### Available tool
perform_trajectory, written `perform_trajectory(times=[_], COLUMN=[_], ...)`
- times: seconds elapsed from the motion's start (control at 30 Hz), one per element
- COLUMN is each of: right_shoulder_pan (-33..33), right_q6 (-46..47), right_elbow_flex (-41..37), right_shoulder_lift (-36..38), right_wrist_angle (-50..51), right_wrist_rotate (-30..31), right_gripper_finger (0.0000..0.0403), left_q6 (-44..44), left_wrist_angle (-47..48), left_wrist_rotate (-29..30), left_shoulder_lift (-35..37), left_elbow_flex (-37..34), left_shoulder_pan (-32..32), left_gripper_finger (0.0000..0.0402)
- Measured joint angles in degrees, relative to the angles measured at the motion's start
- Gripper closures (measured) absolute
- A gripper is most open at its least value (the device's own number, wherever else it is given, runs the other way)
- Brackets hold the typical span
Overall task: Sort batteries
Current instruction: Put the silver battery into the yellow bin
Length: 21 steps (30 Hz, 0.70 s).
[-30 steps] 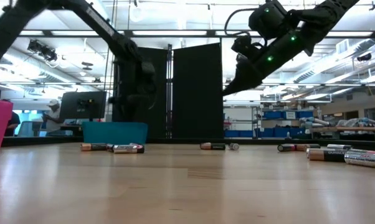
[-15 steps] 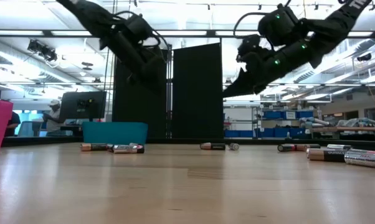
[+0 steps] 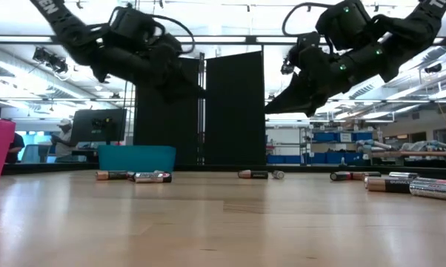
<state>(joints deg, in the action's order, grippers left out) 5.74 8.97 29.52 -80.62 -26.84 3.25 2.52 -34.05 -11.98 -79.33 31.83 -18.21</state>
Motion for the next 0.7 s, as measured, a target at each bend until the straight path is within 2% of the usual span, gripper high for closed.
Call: perform_trajectory(times=[0.13,0.3,0.47,0.7], right_shoulder_pan=[-1.68,-3.39,-5.57,-7.78], right_q6=[3.85,8.69,14.06,26.28], right_elbow_flex=[3.7,13.01,20.94,23.8], right_shoulder_lift=[0.9,2.7,3.06,3.06], right_wrist_angle=[9.34,33.84,54.46,66.13], right_wrist_rotate=[3.37,6.84,8.09,7.3], right_gripper_finger=[0.0387,0.0368,0.0347,0.0305], left_q6=[0.07,0.17,0.39,3.32], left_wrist_angle=[-9.36,-16.32,-17.15,-17.18], left_wrist_rotate=[-0.29,-0.32,-0.28,-0.1], left_shoulder_lift=[0.0,0.0,-0.08,-0.31], left_elbow_flex=[-3.95,-7.4,-8.59,-9.79], left_shoulder_pan=[1.88,2.6,2.57,2.57], left_gripper_finger=[0.0372,0.0372,0.0372,0.0372])
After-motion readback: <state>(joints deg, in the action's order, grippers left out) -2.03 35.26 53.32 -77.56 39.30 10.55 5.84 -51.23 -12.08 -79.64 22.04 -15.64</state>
